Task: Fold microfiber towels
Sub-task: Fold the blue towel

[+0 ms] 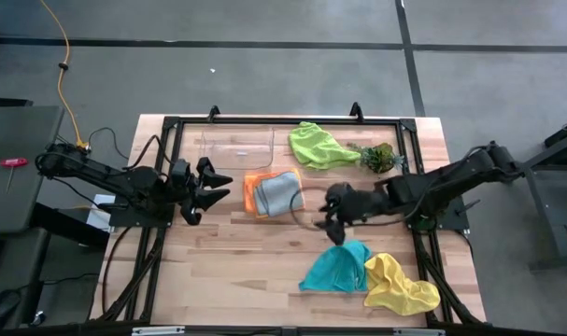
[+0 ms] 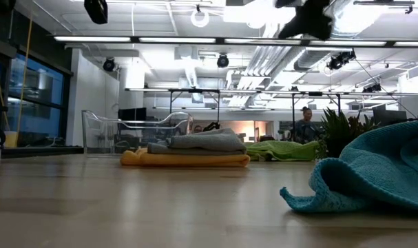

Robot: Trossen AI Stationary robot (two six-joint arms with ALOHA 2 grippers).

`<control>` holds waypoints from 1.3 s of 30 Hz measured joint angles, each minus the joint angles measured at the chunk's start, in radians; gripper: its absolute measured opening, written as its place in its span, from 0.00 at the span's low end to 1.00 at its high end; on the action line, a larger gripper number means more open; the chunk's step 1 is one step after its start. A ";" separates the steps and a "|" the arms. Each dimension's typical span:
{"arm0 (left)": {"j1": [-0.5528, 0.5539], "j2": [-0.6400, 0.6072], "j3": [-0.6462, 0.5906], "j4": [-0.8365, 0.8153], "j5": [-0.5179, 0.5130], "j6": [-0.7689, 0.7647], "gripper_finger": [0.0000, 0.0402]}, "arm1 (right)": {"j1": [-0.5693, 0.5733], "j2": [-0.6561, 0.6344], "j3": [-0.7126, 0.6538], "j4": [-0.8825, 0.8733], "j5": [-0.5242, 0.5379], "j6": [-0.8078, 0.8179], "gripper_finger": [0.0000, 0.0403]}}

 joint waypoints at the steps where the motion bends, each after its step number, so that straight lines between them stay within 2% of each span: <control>1: 0.000 0.000 0.000 -0.001 0.000 0.000 0.43 | 0.018 0.024 0.048 -0.103 -0.030 0.025 0.59; 4: 0.000 0.000 0.000 -0.001 0.008 0.001 0.43 | 0.081 0.104 0.156 -0.337 -0.102 0.126 0.59; 7: 0.000 0.000 0.000 -0.001 0.008 0.002 0.43 | 0.152 0.175 0.206 -0.450 -0.135 0.264 0.59; 15: 0.001 0.000 0.000 -0.001 0.008 0.002 0.43 | 0.302 0.338 0.211 -0.447 -0.171 0.657 0.59; 18: 0.001 0.000 0.000 -0.001 0.007 0.002 0.43 | 0.335 0.394 0.211 -0.374 -0.203 0.781 0.59; 24: 0.001 0.000 0.001 -0.025 0.007 0.001 0.43 | 0.343 0.489 0.211 -0.215 -0.284 0.807 0.59; 30: 0.001 0.000 0.001 -0.025 0.007 0.001 0.43 | 0.319 0.552 0.210 -0.216 -0.303 0.759 0.59; 39: 0.001 0.001 0.001 -0.059 -0.047 0.002 0.43 | 0.310 0.556 0.210 -0.234 -0.312 0.665 0.59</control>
